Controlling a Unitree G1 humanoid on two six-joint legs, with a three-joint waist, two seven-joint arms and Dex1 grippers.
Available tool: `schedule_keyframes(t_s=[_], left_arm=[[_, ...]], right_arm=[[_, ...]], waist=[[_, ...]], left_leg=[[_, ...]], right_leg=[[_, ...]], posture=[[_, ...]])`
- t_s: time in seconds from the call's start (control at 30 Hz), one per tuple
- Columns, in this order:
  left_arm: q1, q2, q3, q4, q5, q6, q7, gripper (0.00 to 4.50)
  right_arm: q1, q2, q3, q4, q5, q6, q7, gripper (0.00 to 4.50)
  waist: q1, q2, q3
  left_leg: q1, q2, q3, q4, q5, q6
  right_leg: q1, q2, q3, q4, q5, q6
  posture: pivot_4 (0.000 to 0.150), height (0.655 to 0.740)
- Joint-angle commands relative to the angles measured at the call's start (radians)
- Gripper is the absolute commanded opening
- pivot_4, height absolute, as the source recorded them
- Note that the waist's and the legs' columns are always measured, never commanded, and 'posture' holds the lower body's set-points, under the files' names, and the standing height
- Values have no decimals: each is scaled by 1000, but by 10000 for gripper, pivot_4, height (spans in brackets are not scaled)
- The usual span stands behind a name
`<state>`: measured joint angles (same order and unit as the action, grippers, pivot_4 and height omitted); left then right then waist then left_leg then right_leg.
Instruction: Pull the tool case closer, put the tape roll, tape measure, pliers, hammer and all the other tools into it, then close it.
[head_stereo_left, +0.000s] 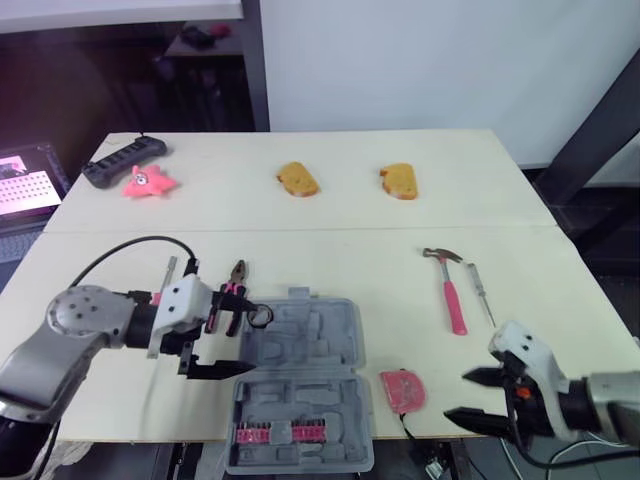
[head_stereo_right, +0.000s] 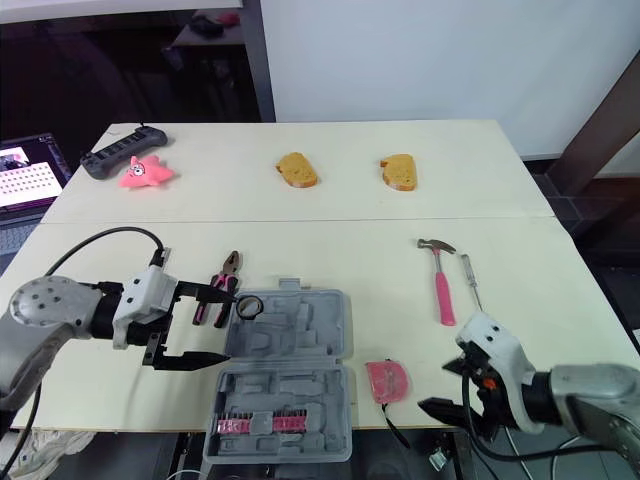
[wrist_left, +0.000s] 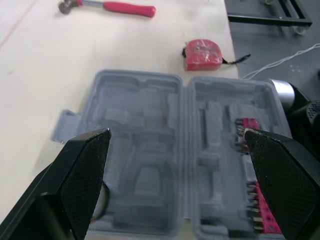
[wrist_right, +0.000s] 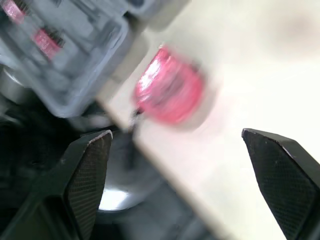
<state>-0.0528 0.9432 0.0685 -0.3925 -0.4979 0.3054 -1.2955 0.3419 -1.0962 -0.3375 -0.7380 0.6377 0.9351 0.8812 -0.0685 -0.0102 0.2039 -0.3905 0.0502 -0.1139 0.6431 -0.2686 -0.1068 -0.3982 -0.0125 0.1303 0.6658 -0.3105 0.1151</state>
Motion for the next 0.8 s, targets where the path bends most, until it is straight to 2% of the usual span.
schedule_keyframes(t_s=[0.03, 0.1, 0.2, 0.33, 0.6, 0.8], left_arm=[[52, 11, 60, -42, 11, -49, 9, 45000], [81, 3, 79, -52, 12, -67, 20, 45000], [124, -2, 104, -69, 8, -75, 39, 45000], [189, 1, 145, -101, 2, -74, 54, 45000], [278, 3, 212, -137, 11, -80, 73, 45000], [283, 11, 233, -127, 7, -79, 68, 45000]], right_arm=[[-31, 9, 149, 51, -234, -391, 53, 44304], [-56, 16, 233, 110, -320, -547, 93, 44304], [-183, 14, 399, 325, -443, -846, 256, 44304], [-298, 51, 499, 492, -485, -985, 354, 44304], [-354, 155, 594, 564, -555, -1018, 338, 44304], [-372, 193, 619, 574, -617, -989, 294, 44304]], waist=[[1, -1, 0], [3, -2, 0], [2, -3, 1], [0, -2, 2], [2, -3, 2], [5, -2, 2]], left_leg=[[0, 0, 0, 0, 0, 0], [0, 0, 0, 0, 0, 0], [0, 0, 0, 1, 0, 0], [1, 0, 1, 3, 0, 0], [1, 0, 1, 3, 0, 0], [1, 0, 1, 3, 0, 0]], right_leg=[[0, 0, 0, 0, 0, 0], [0, 0, 0, 0, 0, 1], [1, -1, 0, -1, 0, 1], [2, -1, 0, -1, 1, 0], [2, -1, 0, 0, 2, 3], [3, -1, 0, 0, 2, 2]], posture=[[1500, 7400], [1500, 7400], [1500, 7400], [1500, 7400], [1500, 7400], [1500, 7400]])
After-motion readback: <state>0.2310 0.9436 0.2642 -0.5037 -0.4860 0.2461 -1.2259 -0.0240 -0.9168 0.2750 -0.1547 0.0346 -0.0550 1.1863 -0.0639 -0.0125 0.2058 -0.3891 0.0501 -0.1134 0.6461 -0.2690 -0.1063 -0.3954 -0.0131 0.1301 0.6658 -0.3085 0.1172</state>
